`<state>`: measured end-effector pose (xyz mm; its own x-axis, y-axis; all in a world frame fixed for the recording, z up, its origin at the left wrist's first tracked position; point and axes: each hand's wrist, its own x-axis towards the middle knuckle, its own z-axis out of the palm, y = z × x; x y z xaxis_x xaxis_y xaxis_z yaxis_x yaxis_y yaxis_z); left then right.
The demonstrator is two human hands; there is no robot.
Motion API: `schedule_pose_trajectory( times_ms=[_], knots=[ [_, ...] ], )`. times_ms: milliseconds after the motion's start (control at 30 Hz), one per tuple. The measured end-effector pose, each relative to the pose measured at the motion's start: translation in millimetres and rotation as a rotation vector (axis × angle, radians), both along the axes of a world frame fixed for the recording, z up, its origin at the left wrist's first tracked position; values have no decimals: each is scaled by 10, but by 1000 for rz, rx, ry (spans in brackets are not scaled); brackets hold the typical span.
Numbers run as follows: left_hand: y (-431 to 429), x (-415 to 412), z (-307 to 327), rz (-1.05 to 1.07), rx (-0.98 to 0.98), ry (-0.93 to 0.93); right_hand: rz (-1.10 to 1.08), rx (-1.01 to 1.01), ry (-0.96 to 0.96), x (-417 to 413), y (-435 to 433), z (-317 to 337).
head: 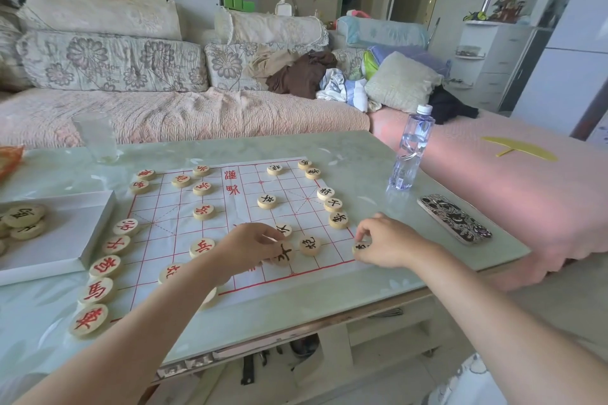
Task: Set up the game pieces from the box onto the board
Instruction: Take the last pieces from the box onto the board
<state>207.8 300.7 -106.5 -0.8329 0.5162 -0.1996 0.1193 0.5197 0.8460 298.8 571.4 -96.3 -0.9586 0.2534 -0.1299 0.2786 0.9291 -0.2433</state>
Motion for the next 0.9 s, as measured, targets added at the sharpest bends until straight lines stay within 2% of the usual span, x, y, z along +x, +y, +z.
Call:
schedule_pose_trajectory(
  times_ms=[67,133,233,533,600,667,733,833,900],
  knots=[
    [8,14,24,30,39,-24,40,-27,88,-25,-136,49],
    [14,31,48,61,80,-58,121,-162,183,-26,-333,88],
    [8,52,66,70,123,-90,239,-300,208,6,-643,123],
    [-10,80,50,25,189,-176,287,-359,260,-37,-968,72],
    [-27,41,13,6,82,-66,296,-326,243,-56,-960,53],
    [-70,-9,-24,-76,-153,204,304,-274,214,-78,-926,26],
    [-120,-19,-58,-162,-342,397,310,-219,186,-87,-893,-8],
    [-159,-36,-118,-260,-450,553,336,-183,182,-80,-877,-71],
    [-166,-42,-138,-292,-457,588,351,-172,162,-72,-884,-102]
  ],
)
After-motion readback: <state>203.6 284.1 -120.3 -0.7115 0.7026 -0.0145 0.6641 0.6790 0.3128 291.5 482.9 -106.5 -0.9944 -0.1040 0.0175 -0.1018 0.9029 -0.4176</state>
